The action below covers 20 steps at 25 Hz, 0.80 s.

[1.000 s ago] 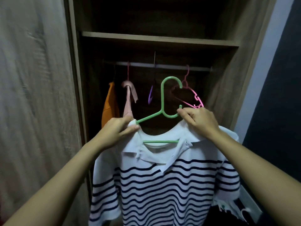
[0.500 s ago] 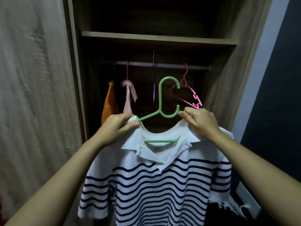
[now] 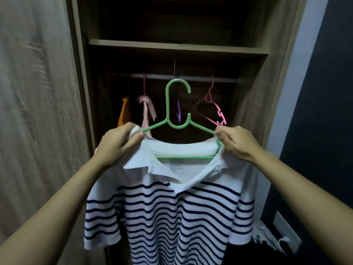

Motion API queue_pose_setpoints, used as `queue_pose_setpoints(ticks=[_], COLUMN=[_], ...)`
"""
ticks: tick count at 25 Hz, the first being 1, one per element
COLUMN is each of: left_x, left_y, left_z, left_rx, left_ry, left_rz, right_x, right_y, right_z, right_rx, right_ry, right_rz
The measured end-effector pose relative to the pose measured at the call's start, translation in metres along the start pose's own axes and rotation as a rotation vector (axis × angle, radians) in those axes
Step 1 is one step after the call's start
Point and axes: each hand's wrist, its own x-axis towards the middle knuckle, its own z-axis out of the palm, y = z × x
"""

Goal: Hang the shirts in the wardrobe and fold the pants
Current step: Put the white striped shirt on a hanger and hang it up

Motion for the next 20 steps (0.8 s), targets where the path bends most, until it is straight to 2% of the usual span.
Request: queue_pose_setpoints(ticks=[2, 4, 5, 7, 9, 12, 15, 18, 20], left_x=[0.001, 0.001, 0.000, -0.001, 0.000, 0.001, 0.000, 0.002, 0.005], left_y=[-0.001, -0.004, -0.005, -0.004, -0.006, -0.016, -0.026, -0.022, -0.017], left_z=[-0.003, -0.010, -0.012, -0.015, -0.016, -0.020, -0.023, -0.025, -0.027], left_rx=[0.016, -0.010, -0.034, -0.064, -0.079, -0.067, -0.049, -0.128, -0.134], left_ry=[0.035, 0.059, 0.062, 0.030, -0.049, -0.159, -0.204, -0.184, -0.198], left_rz=[0.013, 0.025, 0.026, 0.049, 0.072, 0.039, 0.025, 0.027, 0.046], right_x=[0.002, 0.004, 0.003, 0.000, -0.003, -0.005, -0.004, -0.006, -0.006], right_y=[0.001, 0.008, 0.010, 0.013, 0.012, 0.017, 0.019, 0.013, 0.013], right_z=[-0.003, -0.013, -0.017, -0.017, -0.009, -0.007, -0.012, -0.019, -0.022], right_rx=[0.093, 0.417, 0.487, 0.392, 0.283, 0.327, 0.295, 0.266, 0.295], right_ry=[-0.087, -0.212, -0.289, -0.360, -0.268, -0.075, -0.077, -0.120, -0.084], right_rz=[-0.013, 0.082, 0.132, 0.100, 0.053, 0.142, 0.163, 0.130, 0.177])
